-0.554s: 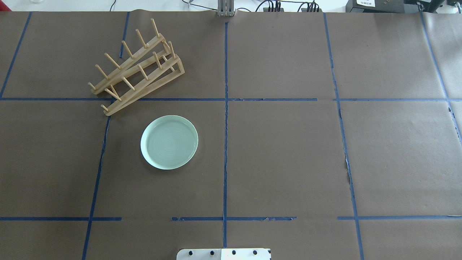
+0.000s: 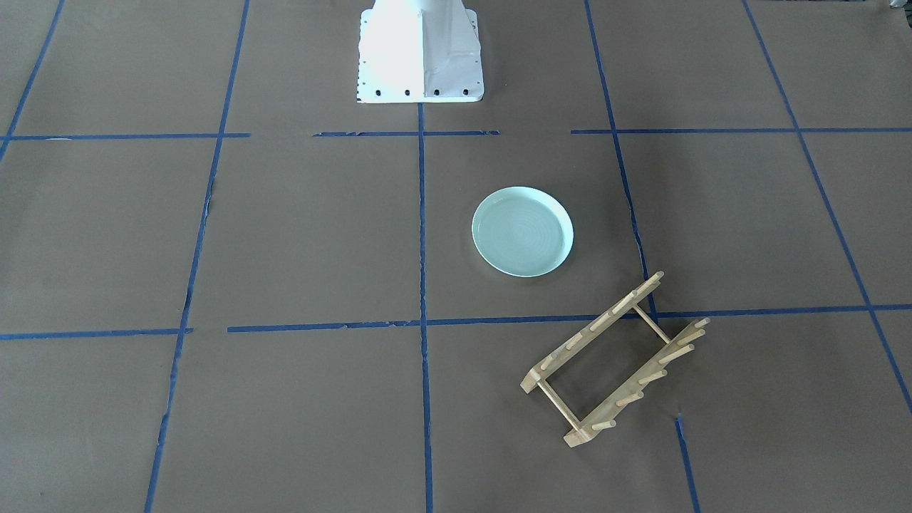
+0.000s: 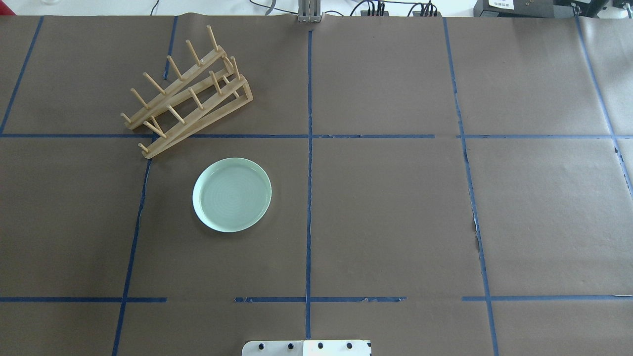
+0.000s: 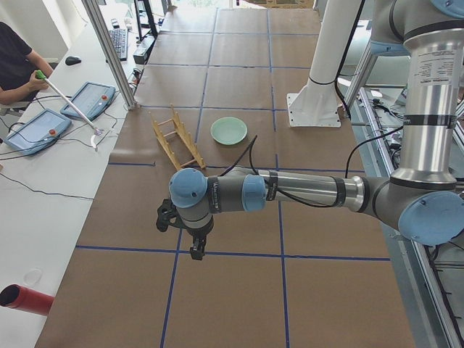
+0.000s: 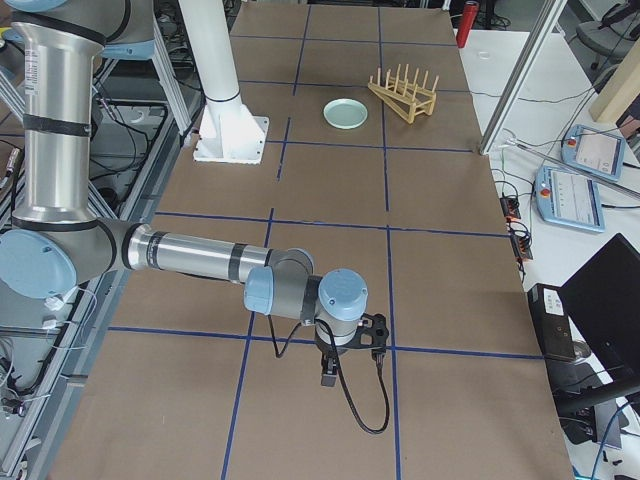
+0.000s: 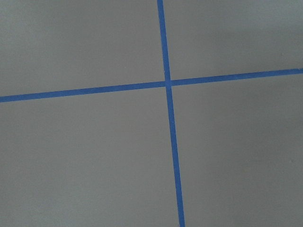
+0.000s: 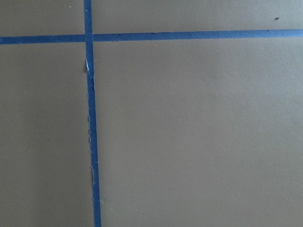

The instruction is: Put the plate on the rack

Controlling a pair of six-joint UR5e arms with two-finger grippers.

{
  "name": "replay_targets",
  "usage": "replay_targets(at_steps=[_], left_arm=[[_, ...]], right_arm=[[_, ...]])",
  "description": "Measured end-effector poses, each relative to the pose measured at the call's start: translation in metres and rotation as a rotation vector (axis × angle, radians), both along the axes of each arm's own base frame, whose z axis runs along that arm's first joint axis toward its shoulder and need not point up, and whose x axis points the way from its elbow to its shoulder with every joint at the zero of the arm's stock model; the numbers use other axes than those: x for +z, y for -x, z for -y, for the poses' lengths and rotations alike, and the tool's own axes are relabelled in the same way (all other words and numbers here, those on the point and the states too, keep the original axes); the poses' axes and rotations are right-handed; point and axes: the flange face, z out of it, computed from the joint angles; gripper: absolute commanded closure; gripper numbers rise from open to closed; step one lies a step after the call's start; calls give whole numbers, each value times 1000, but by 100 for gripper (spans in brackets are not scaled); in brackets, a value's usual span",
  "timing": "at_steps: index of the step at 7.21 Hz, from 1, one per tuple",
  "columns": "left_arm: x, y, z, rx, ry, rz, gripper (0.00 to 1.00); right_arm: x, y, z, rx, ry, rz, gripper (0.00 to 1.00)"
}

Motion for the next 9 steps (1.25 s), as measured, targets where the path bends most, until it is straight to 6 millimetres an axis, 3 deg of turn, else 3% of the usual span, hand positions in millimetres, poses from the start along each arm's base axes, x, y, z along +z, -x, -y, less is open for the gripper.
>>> replay_targets(at_steps=[5,6,7,8,9], left_arm=[[-2,-1,-2,-2,-17,-22,0],[-13,-4,-2,-5,-36,-53,0],[-39,-11,1,-7,-69,-80,0],[-68,-32,5,-12,-76,-94,0],[-99,-71,9,-18,-58,-104,0]], right_arm=[[0,0,0,0,0,0,0],[0,0,0,0,0,0,0],[0,0,0,0,0,0,0],[0,0,0,0,0,0,0],[0,0,0,0,0,0,0]])
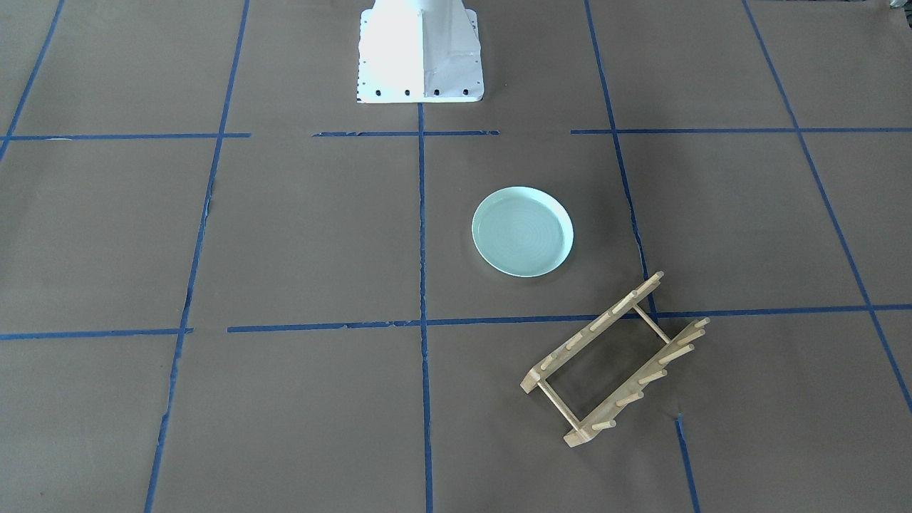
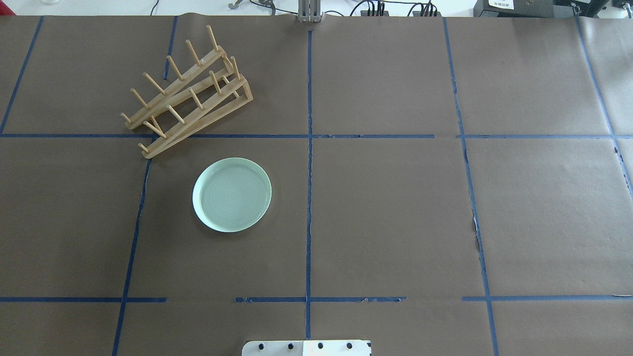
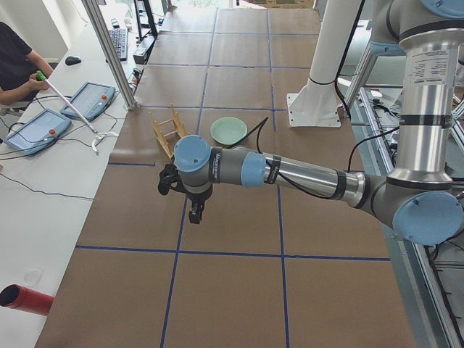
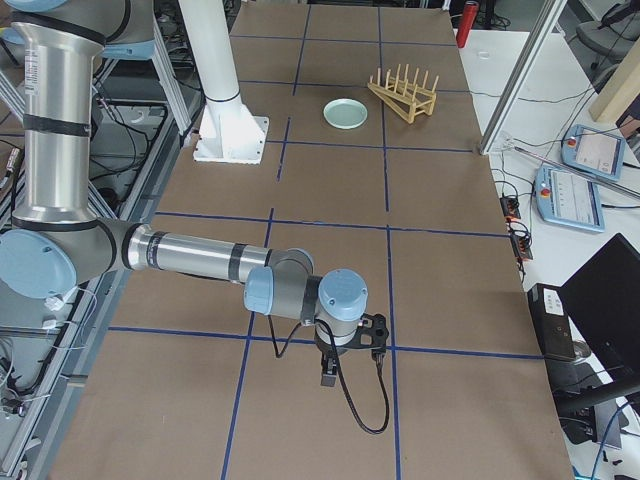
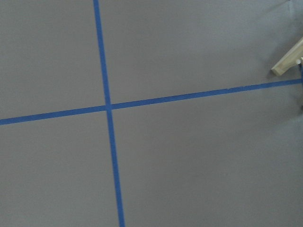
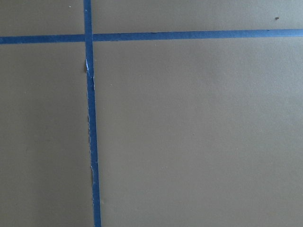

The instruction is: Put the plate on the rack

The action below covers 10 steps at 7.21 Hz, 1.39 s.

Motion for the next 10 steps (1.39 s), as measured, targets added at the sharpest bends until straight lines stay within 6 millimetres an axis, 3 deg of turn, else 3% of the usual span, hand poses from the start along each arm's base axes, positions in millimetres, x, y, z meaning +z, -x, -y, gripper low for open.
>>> replay_targets(at_steps=[2,4,8,10], left_arm=[[-47,-77,-3,-32,57,-43,0],[-95,-165,-11,-123,169,-97,0],[-213,-390,5,-169,319,-92,0],[-262,-477,-6,-157,300,-51,7]], right_arm=[[0,0,0,0,0,0,0],[0,0,0,0,0,0,0],[0,0,0,0,-1,0,0],[-1,0,0,0,-1,0,0]])
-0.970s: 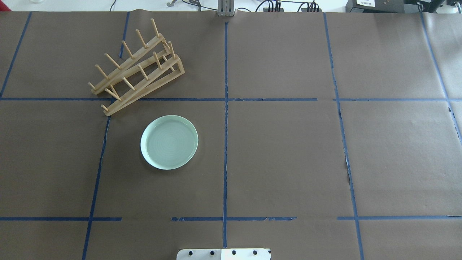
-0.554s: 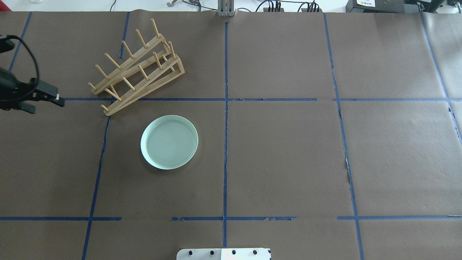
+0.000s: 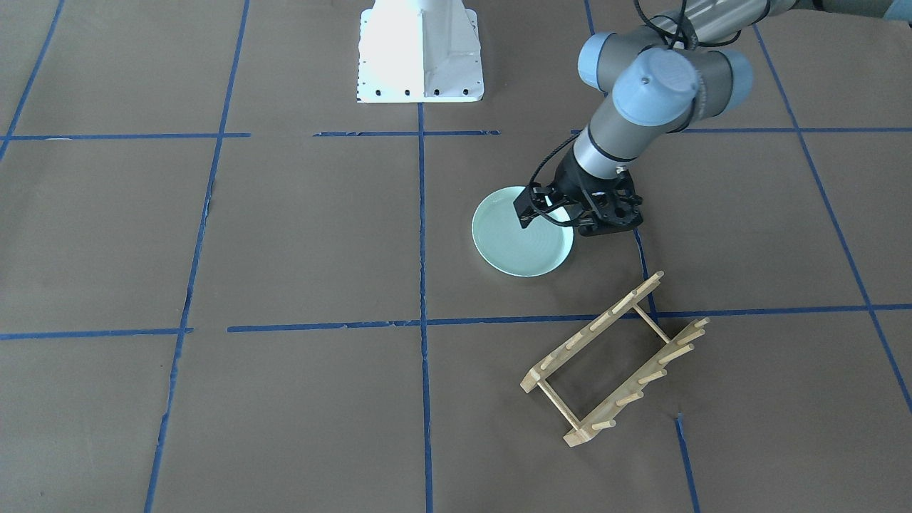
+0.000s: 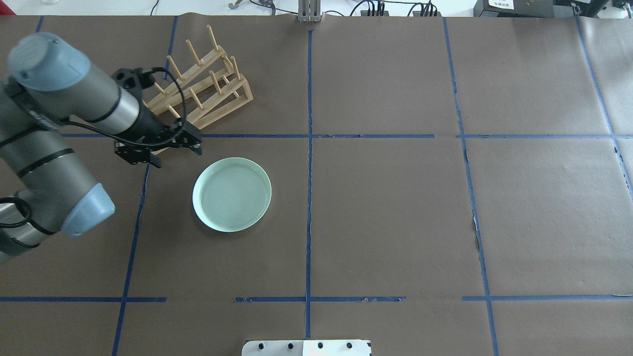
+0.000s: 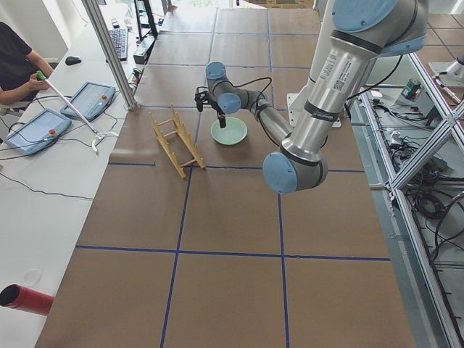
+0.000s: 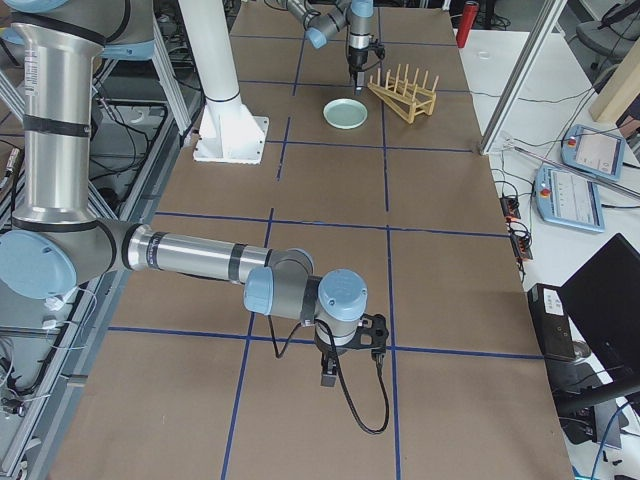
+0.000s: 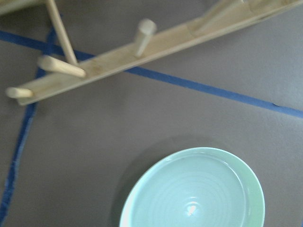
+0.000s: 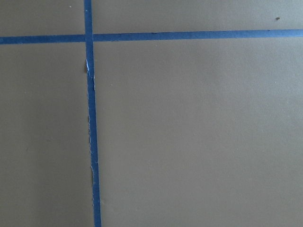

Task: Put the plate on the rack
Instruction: 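Move the left gripper down to the edge of the pale green plate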

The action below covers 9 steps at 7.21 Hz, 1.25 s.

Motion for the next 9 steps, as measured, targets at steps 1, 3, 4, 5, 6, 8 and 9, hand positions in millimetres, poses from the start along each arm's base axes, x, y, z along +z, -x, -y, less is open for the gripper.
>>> replay_targets(at_steps=[1,3,4,5,6,8,9], left_arm=[[-14,-34,-7,16,3,30,7],[-21,-96,-19,58,19,93,14],[-24,-113,-20,58,6,113,15],[-27,-119,-18,61,-21,132,18],[-29,-121,-16,66,-56,161,19],[-27,-139,-28,80,-107,215,26],[-25,-146,-35,85,-120,228,64]], right_arm=[[0,0,0,0,0,0,0],[0,0,0,0,0,0,0],[0,0,0,0,0,0,0],[0,0,0,0,0,0,0],[0,0,0,0,0,0,0],[0,0,0,0,0,0,0],[0,0,0,0,0,0,0]])
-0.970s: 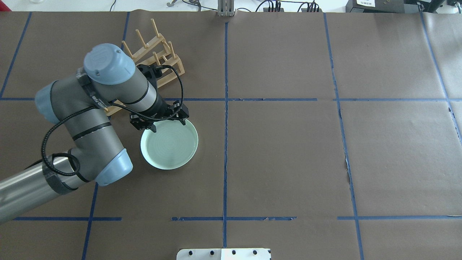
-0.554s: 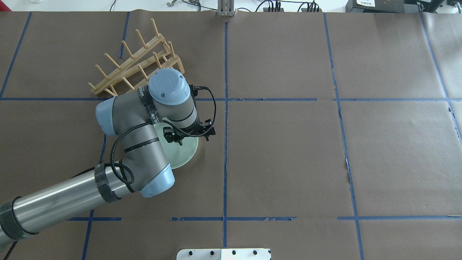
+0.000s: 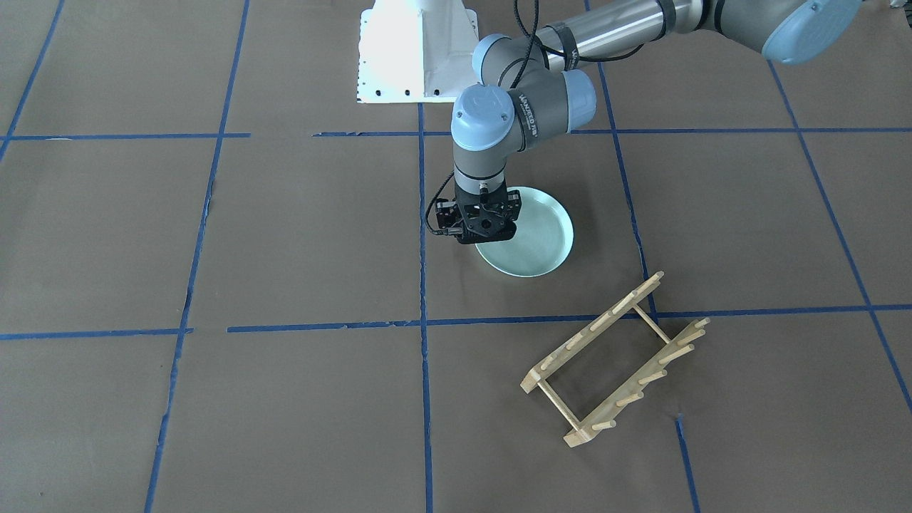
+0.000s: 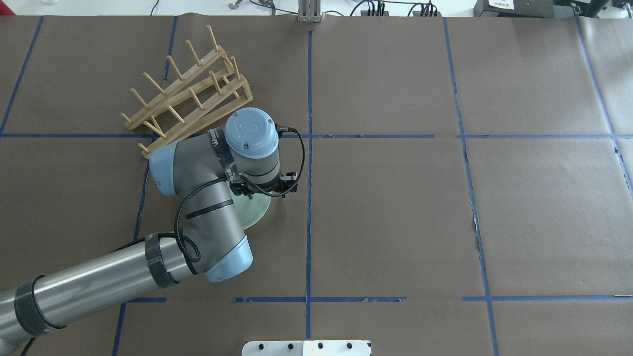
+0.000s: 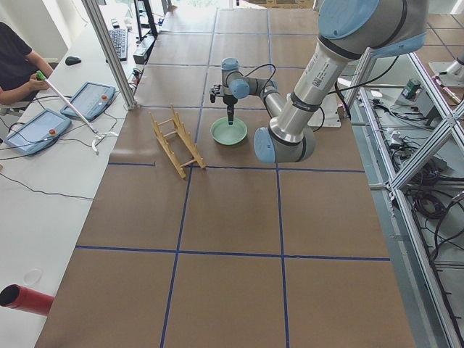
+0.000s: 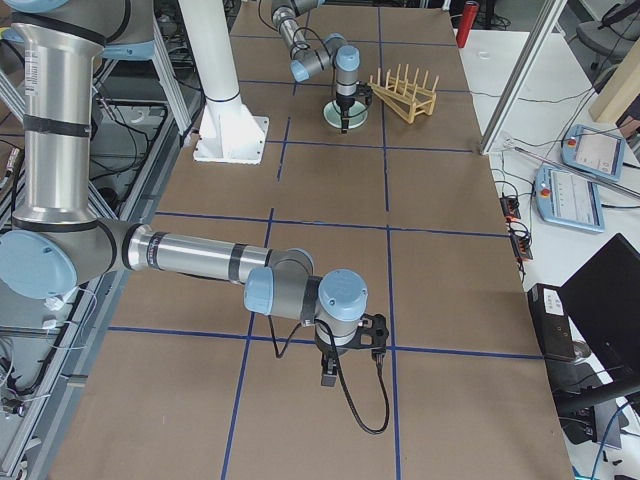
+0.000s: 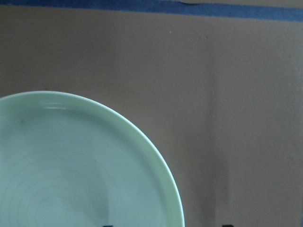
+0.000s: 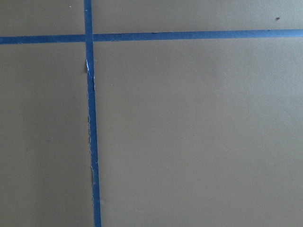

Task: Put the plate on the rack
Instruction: 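Close the left gripper on the plate rim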

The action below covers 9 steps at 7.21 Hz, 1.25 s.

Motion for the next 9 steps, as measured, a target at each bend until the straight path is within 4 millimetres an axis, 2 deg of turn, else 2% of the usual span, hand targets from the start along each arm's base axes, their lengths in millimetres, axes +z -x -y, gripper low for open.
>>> replay_targets(at_steps=[1,6,7,9], left_arm=[[0,-3,-3,3,-6,4,100],[-10,2,-3,-16,1,-12,100],[-22,15,3,-58,11,-39,100],[-66,67,27,-217,40,-178,100]], right_arm=[[0,0,0,0,0,0,0],[0,0,0,0,1,0,0],[1,0,0,0,1,0,0],[1,0,0,0,1,0,0]])
